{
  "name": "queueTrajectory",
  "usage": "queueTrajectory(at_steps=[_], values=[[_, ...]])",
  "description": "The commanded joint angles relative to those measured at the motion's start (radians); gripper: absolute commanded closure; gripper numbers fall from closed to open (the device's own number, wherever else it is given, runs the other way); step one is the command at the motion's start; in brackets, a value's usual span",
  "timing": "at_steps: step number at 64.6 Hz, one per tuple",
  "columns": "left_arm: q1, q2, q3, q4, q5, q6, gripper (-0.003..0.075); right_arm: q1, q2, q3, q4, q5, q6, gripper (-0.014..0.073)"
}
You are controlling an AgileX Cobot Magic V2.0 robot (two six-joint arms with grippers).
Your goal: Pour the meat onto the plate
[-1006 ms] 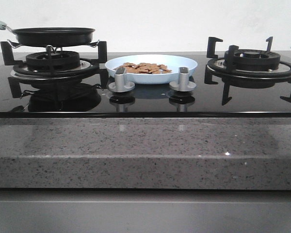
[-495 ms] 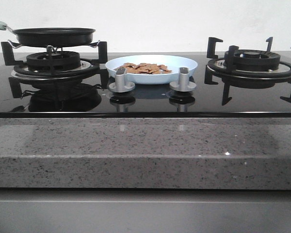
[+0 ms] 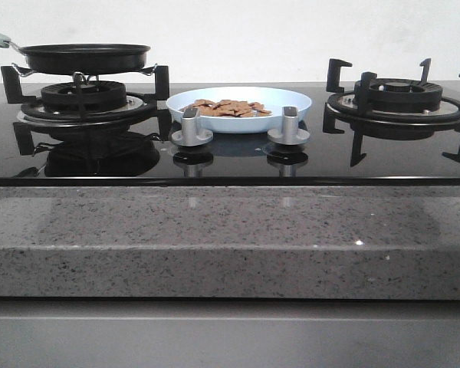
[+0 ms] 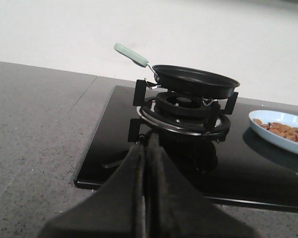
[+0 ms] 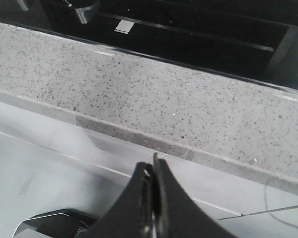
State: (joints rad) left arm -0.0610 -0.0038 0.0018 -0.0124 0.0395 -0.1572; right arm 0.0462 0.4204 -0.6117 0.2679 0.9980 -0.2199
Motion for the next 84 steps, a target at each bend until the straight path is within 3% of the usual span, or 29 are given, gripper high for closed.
queueTrajectory(at_steps=[1,22,35,53,84], values=[[0.005,-0.02,0.006,-0.063,-0.082,0.058,0.0741,-0.008,0.007,-0.021,0.013,-0.054,-0.003,0.0662],[0.007,-0.02,0.008,-0.034,-0.103,0.105,0.0741,-0.008,0.007,-0.021,0.013,-0.054,-0.003,0.0662],[0.059,-0.02,0.008,-0.034,-0.11,0.105,0.0741,-0.008,0.007,-0.021,0.013,-0.054,-0.003,0.0662],[0.057,-0.02,0.008,-0.053,-0.174,0.105,0.0741,-0.008,0.007,-0.021,0.013,-0.054,-0.003,0.0662],[0.057,-0.015,0.008,-0.053,-0.168,0.105,0.0741,-0.008,0.007,-0.021,0.013,-0.054,-0.003,0.0662]])
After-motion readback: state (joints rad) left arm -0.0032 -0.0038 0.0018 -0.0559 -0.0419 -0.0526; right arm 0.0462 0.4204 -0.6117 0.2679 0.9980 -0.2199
